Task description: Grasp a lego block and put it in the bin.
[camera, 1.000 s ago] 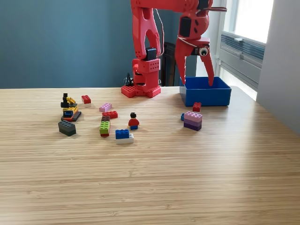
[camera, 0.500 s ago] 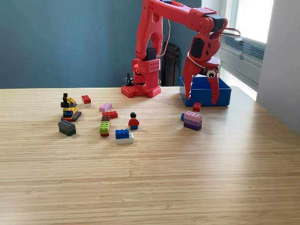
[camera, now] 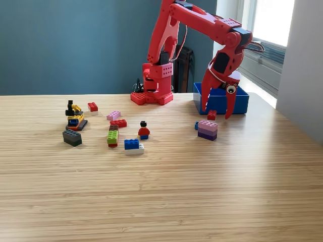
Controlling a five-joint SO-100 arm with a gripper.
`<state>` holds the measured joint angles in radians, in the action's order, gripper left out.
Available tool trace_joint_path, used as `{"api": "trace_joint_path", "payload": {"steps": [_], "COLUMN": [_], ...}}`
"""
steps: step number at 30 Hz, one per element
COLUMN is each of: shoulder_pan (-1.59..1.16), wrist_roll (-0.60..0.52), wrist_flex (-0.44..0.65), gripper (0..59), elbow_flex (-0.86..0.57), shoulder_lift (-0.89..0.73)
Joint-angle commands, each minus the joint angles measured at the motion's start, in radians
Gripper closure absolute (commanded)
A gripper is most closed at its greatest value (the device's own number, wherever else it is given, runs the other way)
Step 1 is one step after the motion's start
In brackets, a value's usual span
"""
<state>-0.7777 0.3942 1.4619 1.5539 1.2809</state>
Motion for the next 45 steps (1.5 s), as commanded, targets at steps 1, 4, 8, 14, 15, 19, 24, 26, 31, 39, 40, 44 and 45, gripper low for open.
{"api": "trace_joint_path", "payload": {"steps": [1,4,8,14,15,19,24,26,31,39,40,44,45], "shoulder_pan": [0.000,0.000,0.002,0.002,0.002,0.005,0.005,0.005,0.005,0.005,0.005,0.005,0.005], "wrist_roll": [-0.008,-0.008,-0.008,-0.014,-0.017,-0.025,-0.031,-0.032,-0.043,-0.075,-0.081,-0.114,-0.124], "wrist_flex": [0.008,0.008,0.005,0.005,0.005,0.003,-0.015,-0.035,-0.084,-0.126,-0.130,-0.135,-0.135], "gripper": [33.4,33.7,34.4,34.8,35.0,36.9,40.4,41.6,47.6,56.6,58.5,58.6,58.6], "elbow_flex": [-0.052,-0.035,-0.014,0.014,0.015,0.023,0.049,0.067,0.100,0.098,0.097,0.072,0.060], "shoulder_lift": [0.014,0.014,0.014,0.012,0.012,0.012,0.012,0.012,0.012,0.012,0.012,0.012,0.012]}}
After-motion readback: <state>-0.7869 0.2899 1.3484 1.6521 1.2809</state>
